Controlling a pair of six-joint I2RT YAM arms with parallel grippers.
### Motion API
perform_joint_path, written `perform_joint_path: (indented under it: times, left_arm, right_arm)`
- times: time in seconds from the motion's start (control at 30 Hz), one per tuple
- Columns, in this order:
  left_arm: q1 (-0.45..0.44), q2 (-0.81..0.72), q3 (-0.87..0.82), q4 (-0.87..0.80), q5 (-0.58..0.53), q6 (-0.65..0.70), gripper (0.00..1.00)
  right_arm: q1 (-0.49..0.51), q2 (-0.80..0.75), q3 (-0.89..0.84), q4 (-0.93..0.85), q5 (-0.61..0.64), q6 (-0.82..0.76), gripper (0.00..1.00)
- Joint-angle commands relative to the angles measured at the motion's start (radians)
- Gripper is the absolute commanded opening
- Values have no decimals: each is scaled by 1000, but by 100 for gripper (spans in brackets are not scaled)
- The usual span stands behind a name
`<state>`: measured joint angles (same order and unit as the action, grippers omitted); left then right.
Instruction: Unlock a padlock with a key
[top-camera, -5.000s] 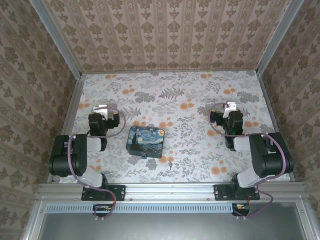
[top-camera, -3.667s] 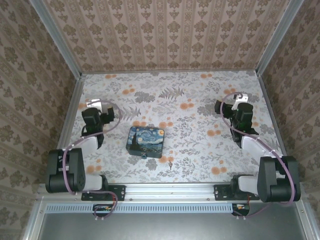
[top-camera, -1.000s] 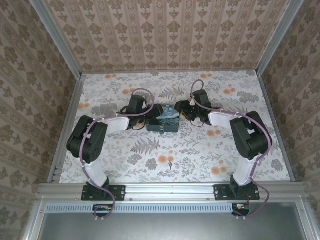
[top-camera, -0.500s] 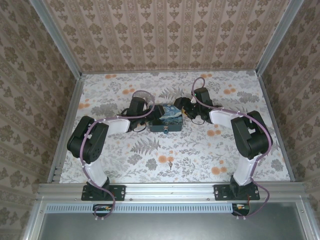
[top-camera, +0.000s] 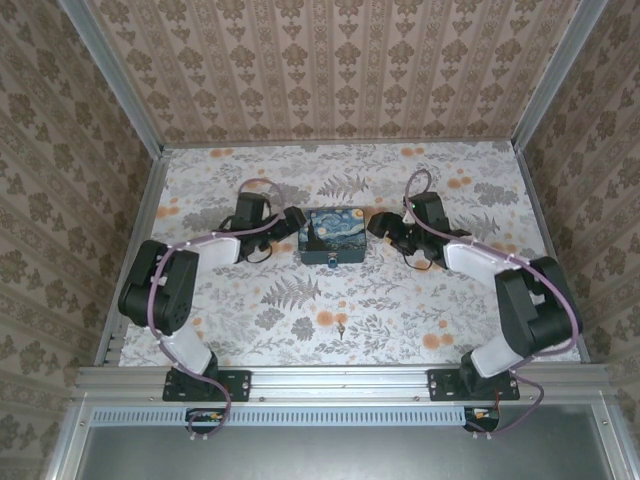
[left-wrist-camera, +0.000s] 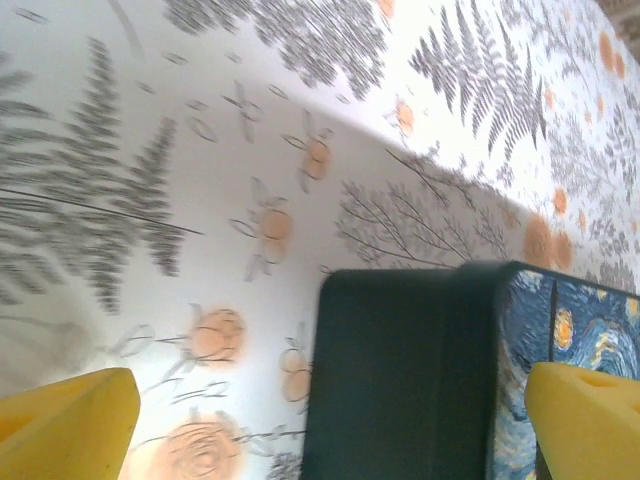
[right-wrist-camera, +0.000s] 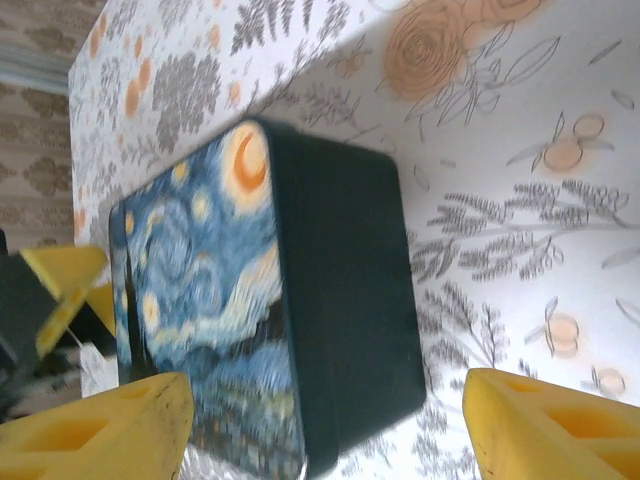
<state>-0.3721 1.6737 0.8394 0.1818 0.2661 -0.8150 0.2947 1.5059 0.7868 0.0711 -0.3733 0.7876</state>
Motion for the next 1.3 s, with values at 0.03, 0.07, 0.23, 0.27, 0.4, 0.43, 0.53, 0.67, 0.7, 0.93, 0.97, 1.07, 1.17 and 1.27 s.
perform_joint_path:
  times: [0.03, 0.07, 0.23, 0.27, 0.4, 0.43, 0.53, 0.67, 0.7, 0.93, 0.97, 1.07, 1.17, 1.27]
  left_arm:
    - [13, -108, -35, -69, 36, 52, 100]
    - [12, -131, -41, -88, 37, 65, 100]
    - [-5, -230, -62, -178, 26, 121, 100]
    - [-12, -249, -62, -195, 15, 132, 100]
    - [-30, -294, -72, -239, -67, 108, 100]
    - [-28, -300, -78, -235, -74, 94, 100]
    - [-26, -301, -85, -228, -76, 68, 100]
    - [-26, -293, -81, -221, -55, 56, 100]
    - [-27, -293, -80, -220, -51, 58, 100]
    - [-24, -289, -89, -216, -41, 60, 100]
    - [-25, -289, -89, -214, -38, 59, 100]
    - [-25, -288, -91, -212, -36, 62, 100]
    - [-23, -287, -94, -206, -36, 61, 100]
    - [-24, -283, -95, -200, -34, 59, 100]
  right_arm:
    - [89, -82, -61, -162, 21, -105, 71]
    - [121, -90, -69, -181, 23, -113, 71]
    - [299, -106, -76, -290, 84, -157, 64]
    - [335, -108, -80, -304, 103, -160, 62]
    - [460, -103, -72, -373, 183, -163, 58]
    - [485, -99, -68, -385, 199, -161, 57]
    - [551, -73, -53, -407, 234, -144, 54]
    - [618, -38, -32, -430, 272, -133, 53]
    - [632, -26, -23, -436, 281, -134, 53]
    - [701, 67, 48, -456, 319, -146, 50]
    - [707, 77, 56, -460, 322, -148, 49]
    - [719, 103, 74, -473, 333, -157, 48]
    - [731, 122, 93, -499, 353, -167, 47]
    - [746, 147, 114, -516, 367, -177, 45]
